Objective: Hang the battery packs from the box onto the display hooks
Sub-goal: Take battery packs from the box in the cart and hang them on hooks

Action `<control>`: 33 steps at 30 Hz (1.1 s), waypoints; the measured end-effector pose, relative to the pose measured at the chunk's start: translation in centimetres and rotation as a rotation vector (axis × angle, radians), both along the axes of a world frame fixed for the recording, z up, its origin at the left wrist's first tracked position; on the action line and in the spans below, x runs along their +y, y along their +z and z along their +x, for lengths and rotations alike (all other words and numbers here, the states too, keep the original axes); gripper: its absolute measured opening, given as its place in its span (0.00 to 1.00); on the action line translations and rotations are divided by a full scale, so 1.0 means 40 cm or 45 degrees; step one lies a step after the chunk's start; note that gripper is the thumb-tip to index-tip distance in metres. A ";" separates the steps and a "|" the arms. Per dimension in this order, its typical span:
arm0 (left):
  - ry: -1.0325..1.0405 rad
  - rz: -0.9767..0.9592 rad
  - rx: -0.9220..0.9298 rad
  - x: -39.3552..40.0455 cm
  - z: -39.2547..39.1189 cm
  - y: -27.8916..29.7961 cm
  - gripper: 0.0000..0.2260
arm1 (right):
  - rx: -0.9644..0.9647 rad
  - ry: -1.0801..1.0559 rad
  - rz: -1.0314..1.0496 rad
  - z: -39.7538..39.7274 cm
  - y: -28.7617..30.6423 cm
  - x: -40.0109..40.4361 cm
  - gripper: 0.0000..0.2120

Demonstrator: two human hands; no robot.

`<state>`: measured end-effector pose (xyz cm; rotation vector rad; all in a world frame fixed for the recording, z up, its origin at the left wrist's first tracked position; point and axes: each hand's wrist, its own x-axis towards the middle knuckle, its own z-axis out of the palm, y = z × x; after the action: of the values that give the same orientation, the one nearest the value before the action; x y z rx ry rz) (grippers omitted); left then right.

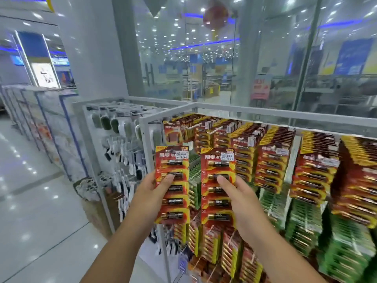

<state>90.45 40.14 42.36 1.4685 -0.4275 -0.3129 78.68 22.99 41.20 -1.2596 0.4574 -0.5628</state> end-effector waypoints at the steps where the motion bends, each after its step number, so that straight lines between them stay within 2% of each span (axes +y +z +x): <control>1: -0.019 -0.009 0.001 -0.016 0.037 0.000 0.10 | 0.003 -0.011 0.008 0.032 -0.002 -0.010 0.08; 8: -0.202 -0.028 -0.003 -0.141 0.302 -0.022 0.10 | 0.012 -0.206 0.002 0.260 -0.007 -0.041 0.07; 9: -0.232 -0.015 -0.006 -0.158 0.339 -0.023 0.10 | 0.012 -0.249 -0.005 0.290 -0.010 -0.046 0.11; 11: -0.312 0.004 -0.007 -0.190 0.412 -0.025 0.10 | 0.040 -0.352 -0.002 0.348 -0.021 -0.058 0.33; 12: -0.351 0.011 0.002 -0.206 0.445 -0.027 0.10 | 0.049 -0.402 -0.002 0.371 -0.028 -0.067 0.38; 13: -0.389 0.009 0.012 -0.220 0.474 -0.026 0.09 | 0.045 -0.435 -0.011 0.391 -0.029 -0.070 0.34; 15: -0.454 0.010 0.020 -0.246 0.525 -0.028 0.08 | 0.033 -0.485 -0.015 0.419 -0.022 -0.070 0.16; 16: -0.483 0.010 0.023 -0.257 0.545 -0.031 0.09 | 0.028 -0.511 -0.008 0.429 -0.023 -0.070 0.12; 18: -0.538 0.020 0.015 -0.278 0.576 -0.041 0.11 | 0.042 -0.563 -0.013 0.445 -0.033 -0.074 0.10; 22: -0.581 0.019 0.014 -0.315 0.600 -0.053 0.10 | 0.048 -0.643 -0.021 0.471 -0.038 -0.082 0.07; 26: -0.609 0.005 0.006 -0.338 0.621 -0.057 0.08 | 0.059 -0.741 0.007 0.495 -0.042 -0.097 0.10; 30: -0.628 -0.022 0.072 -0.353 0.631 -0.061 0.04 | 0.099 -0.721 -0.025 0.498 -0.046 -0.116 0.10; 33: -0.641 0.001 0.045 -0.367 0.642 -0.075 0.06 | 0.140 -0.694 -0.067 0.498 -0.054 -0.123 0.08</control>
<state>116.12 25.44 39.34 1.3388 -0.7679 -0.7370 98.62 18.08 39.02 -1.2190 0.8948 -0.9705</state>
